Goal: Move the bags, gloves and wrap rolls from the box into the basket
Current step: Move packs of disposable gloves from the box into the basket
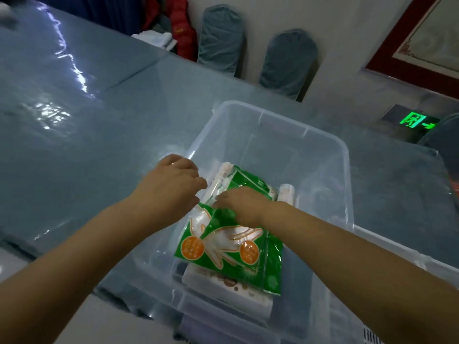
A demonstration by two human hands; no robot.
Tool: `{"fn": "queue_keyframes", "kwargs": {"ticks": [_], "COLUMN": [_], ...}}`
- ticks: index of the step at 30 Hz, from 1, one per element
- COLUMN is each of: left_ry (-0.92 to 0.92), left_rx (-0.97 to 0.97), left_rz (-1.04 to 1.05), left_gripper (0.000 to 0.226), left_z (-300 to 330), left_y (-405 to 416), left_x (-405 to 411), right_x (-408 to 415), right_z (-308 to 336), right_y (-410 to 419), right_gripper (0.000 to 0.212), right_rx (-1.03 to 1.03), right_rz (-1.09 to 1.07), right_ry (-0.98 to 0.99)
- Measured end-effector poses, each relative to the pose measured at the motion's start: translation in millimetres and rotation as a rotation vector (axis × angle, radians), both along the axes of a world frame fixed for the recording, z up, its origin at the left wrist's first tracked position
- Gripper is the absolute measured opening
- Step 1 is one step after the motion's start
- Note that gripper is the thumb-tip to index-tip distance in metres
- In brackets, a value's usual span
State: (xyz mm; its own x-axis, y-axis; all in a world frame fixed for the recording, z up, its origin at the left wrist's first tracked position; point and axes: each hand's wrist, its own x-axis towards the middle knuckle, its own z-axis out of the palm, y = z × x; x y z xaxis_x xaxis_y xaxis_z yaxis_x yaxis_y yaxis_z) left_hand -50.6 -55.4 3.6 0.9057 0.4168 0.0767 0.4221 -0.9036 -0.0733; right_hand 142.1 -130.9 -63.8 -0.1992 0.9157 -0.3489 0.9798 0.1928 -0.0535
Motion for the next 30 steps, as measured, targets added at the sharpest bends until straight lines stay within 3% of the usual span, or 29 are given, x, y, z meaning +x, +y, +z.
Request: {"fn": "queue_keyframes", "kwargs": {"ticks": [6,12,16,19,22,25,28,30], "left_ry": [-0.052,-0.045,-0.056,-0.227,-0.41,-0.532,-0.698,-0.815], "left_rx": [-0.013,-0.043,-0.092,-0.194,-0.32,-0.372,-0.52,-0.676], "left_rz": [-0.016,-0.011,0.013,0.094,0.097,0.042,-0.015,-0.036], "left_gripper": [0.035,0.038,0.037,0.05,0.065,0.046,0.012,0.004], "left_z": [-4,-1,16,32,50,65,75,82], "left_y": [2,0,3,2,-9,-20,-39,-58], "left_x": [-2,-2,7,22,52,89,117,133], "right_x": [14,40,64,74,77,77,88,102], "right_z": [-8,26,70,99,122,139,150,155], "right_y": [1,-2,-20,-38,-51,-63,-84,-106], "right_gripper": [0.053,0.027,0.019,0.017,0.018,0.018,0.022,0.027], "right_rx": [0.034,0.061,0.301,0.552,0.658,0.752,0.851,0.913], "right_rz": [0.098,-0.055,-0.272,-0.369,-0.382,-0.396,-0.436,-0.506], "right_ry": [-0.212,-0.174,-0.058,0.048,0.103,0.115,0.114,0.142]}}
